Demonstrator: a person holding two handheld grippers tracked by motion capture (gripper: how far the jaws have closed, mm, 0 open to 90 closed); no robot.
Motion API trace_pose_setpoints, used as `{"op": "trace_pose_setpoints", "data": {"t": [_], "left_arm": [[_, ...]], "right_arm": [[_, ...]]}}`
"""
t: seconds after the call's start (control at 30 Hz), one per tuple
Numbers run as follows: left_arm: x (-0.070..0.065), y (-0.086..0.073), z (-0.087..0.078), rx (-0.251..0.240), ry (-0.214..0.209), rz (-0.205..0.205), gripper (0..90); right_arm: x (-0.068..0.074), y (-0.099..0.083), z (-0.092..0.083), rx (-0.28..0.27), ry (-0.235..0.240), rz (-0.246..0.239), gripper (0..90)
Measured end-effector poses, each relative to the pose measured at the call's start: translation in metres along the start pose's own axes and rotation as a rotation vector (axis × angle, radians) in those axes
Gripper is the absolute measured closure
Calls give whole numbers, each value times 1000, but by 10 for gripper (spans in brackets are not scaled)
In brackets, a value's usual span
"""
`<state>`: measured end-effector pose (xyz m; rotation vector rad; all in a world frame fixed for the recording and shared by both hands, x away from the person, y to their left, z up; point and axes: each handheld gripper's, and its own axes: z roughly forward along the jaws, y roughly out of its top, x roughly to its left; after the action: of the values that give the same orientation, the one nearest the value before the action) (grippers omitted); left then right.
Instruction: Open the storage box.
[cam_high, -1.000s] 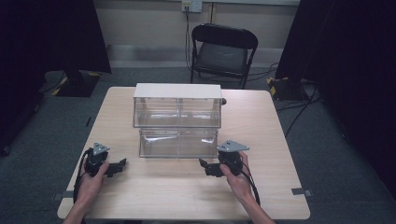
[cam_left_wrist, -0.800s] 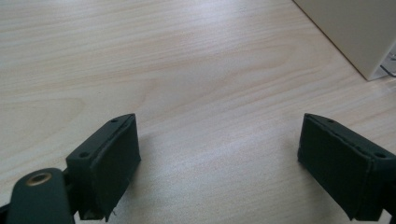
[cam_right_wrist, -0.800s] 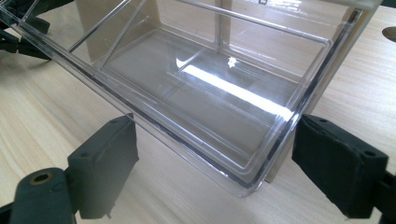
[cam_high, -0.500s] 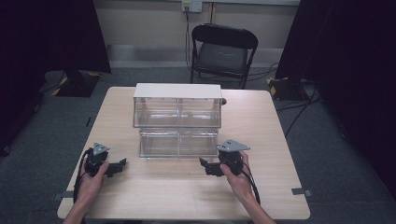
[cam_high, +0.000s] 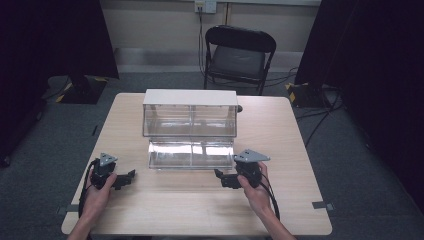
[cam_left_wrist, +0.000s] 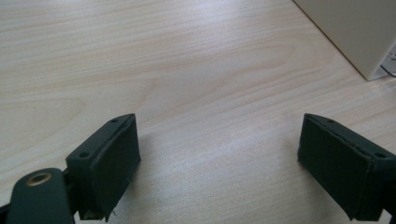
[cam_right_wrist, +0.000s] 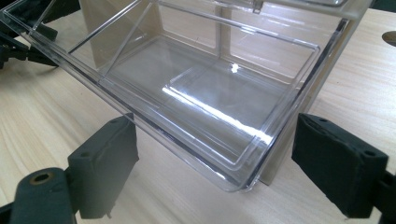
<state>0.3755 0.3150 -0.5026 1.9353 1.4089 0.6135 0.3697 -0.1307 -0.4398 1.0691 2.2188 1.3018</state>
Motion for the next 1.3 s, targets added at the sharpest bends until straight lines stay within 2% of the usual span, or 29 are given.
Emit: {"op": "trace_pose_setpoints", "data": {"t": [0.33, 1.3], "left_arm": [[0, 0, 0, 0, 0, 0, 123], [0, 0, 0, 0, -1, 0, 123]], "right_arm": [[-2, 2, -3, -9, -21, 6, 141], [-4, 9, -8, -45, 11, 21, 138]]}}
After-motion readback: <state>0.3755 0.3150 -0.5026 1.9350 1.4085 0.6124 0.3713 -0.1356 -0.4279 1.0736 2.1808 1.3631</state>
